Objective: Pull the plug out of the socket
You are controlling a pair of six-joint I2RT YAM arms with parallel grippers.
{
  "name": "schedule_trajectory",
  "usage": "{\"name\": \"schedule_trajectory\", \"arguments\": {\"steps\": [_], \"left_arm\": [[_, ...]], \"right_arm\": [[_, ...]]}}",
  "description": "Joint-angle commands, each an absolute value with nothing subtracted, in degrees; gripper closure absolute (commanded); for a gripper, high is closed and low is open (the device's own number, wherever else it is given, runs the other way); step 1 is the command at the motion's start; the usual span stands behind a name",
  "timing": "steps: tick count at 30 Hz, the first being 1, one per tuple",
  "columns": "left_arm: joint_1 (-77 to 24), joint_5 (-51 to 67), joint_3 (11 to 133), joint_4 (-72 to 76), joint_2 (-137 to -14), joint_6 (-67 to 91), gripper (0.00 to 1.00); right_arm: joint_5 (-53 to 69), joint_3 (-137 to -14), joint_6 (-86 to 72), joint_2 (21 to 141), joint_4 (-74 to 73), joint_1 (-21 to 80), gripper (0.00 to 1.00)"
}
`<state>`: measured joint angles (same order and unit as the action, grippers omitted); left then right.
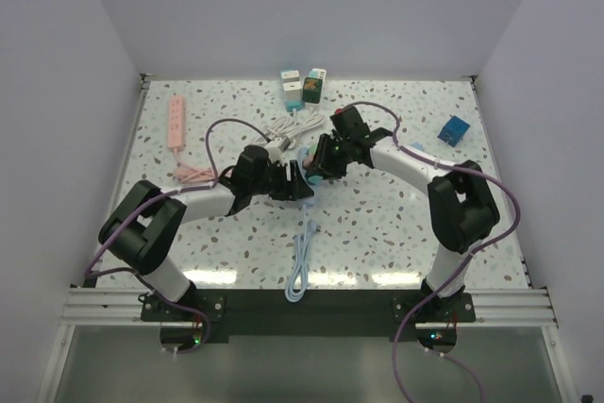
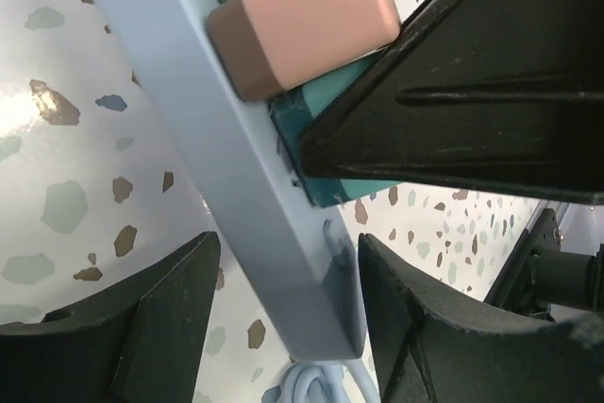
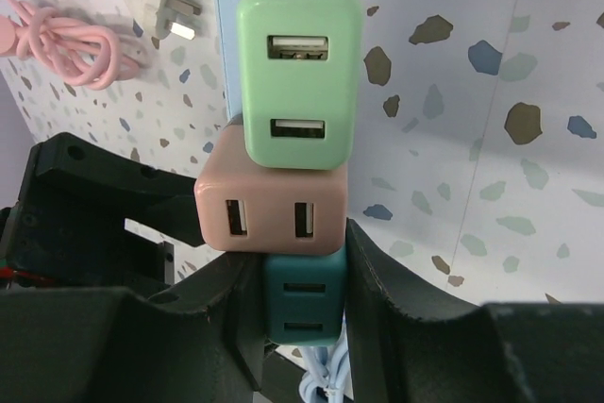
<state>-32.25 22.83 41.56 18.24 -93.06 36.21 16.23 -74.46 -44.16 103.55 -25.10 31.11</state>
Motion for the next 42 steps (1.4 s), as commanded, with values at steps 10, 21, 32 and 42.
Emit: {"name": "schedule_trajectory", "arguments": {"steps": [10, 21, 32, 42], "left_arm": [[-33.84, 21.27, 43.86, 23.29, -96.33, 39.73, 0.45], [-33.84, 18.02, 43.33, 21.62, -96.77, 41.22, 1.0], [-32.09, 10.46, 44.82, 15.82, -98.52, 45.35, 1.0], [-28.39, 12.57, 43.68, 17.58, -98.0, 47.2, 1.0]], "right_arm": [[23.11, -70.4, -49.66, 97.47, -14.25, 31.29, 1.0], [23.12, -68.29, -49.75, 95.89, -13.01, 31.29, 1.0], [20.39, -62.06, -53.52, 91.76, -7.22, 31.29, 1.0], [22.94, -51.87, -53.97, 85.17, 0.0, 30.94, 1.0]]}}
